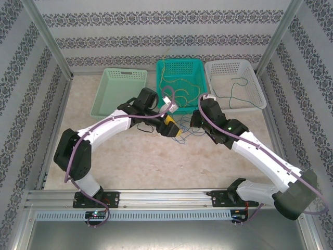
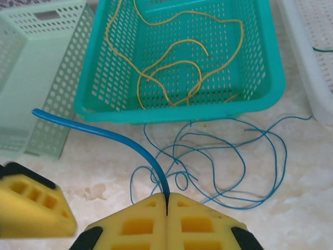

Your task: Untangle the cables

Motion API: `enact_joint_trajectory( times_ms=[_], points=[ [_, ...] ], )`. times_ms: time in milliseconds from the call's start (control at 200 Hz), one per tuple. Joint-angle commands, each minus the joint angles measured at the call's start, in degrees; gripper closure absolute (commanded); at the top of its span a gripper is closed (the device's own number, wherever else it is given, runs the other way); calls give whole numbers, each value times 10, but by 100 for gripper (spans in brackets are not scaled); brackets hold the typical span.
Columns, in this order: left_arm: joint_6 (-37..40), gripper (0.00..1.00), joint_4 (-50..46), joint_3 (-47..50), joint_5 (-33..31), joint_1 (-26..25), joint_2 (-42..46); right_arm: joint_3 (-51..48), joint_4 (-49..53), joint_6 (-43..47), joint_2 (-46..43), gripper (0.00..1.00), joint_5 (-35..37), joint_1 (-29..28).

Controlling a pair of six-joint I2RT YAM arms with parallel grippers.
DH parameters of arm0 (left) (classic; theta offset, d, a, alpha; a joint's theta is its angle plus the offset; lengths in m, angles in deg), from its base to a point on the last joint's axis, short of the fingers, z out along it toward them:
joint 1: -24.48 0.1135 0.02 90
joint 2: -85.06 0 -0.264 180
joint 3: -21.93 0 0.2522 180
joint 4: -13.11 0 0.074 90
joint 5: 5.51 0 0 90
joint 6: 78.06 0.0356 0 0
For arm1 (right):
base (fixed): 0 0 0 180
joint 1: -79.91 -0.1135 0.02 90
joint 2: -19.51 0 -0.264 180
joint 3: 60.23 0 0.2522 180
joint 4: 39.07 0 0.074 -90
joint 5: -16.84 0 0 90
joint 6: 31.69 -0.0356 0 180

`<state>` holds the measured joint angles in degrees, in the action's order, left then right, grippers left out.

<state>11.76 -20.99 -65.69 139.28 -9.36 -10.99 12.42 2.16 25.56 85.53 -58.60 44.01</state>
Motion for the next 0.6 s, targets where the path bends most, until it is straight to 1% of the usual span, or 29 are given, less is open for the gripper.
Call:
enact_joint_trajectory(
  times_ms=[0,105,180,260,320,370,470,569,594],
  points=[
    [28,18,-28,-26,23,-16,-12,-1,-39,10,-18,100,4,-4],
    [31,24,-30,-25,22,-18,-15,-7,-55,0,-27,100,-4,1],
    [31,34,-33,-25,23,-18,-17,-22,-83,-17,-40,100,-20,11],
    [29,52,-31,-23,19,-19,-17,-40,-111,-40,-53,100,-42,27],
    [28,70,-27,-22,15,-18,-17,-55,-124,-62,-61,100,-58,44],
    [26,79,-25,-21,11,-18,-16,-68,-136,-82,-70,100,-71,58],
    [15,90,-10,-15,-8,-19,-11,-105,-171,-131,-91,100,-91,82],
    [0,99,7,-4,-46,-18,-3,-149,-222,-179,-110,100,-101,96],
    [-4,100,11,-2,-53,-18,-1,-159,-234,-191,-114,100,-103,99]
  ],
)
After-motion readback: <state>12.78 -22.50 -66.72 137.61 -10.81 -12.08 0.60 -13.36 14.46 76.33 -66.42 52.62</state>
